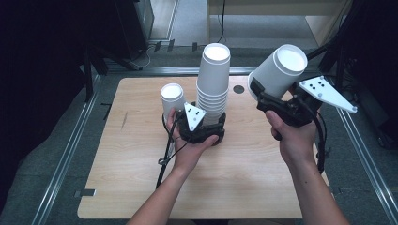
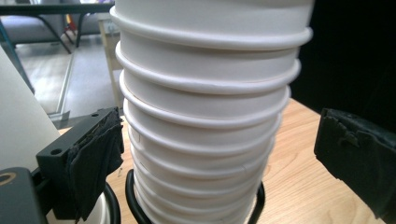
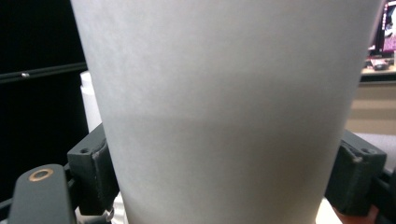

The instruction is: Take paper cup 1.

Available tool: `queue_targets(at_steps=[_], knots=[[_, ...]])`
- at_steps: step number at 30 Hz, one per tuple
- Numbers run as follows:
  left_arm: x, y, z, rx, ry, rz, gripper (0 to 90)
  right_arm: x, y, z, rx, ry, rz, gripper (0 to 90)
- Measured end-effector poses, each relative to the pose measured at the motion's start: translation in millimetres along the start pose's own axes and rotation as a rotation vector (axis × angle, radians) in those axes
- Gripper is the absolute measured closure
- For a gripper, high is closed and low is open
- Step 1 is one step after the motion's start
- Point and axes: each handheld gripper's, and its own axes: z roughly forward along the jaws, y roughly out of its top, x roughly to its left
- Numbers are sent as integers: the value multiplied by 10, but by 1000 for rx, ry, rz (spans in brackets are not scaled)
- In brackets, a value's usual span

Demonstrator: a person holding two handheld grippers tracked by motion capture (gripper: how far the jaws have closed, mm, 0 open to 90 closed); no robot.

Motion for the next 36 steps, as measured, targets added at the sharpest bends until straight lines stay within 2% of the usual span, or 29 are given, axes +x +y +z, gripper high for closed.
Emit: queue_targets(at_steps=[6,7,14,15,16,19,20,23,26,30,32,34,36], knots=[[24,-60,-151,8,-25,1,15,-129,-288,-83,35,-13,10,149],[24,-60,-151,8,-25,1,15,-129,-288,-83,35,-13,10,149],[75,-162,-394,10,-34,16,15,-201,-614,-189,68,-47,-26,151],[75,-162,-394,10,-34,16,14,-201,-614,-189,68,-47,-26,151],[80,-187,-421,17,-33,23,7,-215,-689,-214,76,-56,-36,151],[106,-264,-499,39,-45,26,3,-224,-764,-239,84,-63,-44,151],[111,-288,-522,42,-44,23,3,-224,-843,-259,91,-72,-65,151],[131,-357,-604,49,-42,19,3,-216,-923,-277,104,-75,-81,151],[130,-432,-676,62,-50,20,3,-193,-1060,-306,124,-92,-137,151],[114,-548,-791,79,-86,9,2,-164,-1240,-324,157,-99,-179,151],[120,-649,-885,79,-108,1,2,-133,-1334,-337,180,-93,-227,151],[127,-674,-891,86,-115,4,2,-119,-1370,-343,188,-86,-238,151],[140,-696,-883,109,-115,25,2,-66,-1498,-336,219,-82,-286,151]])
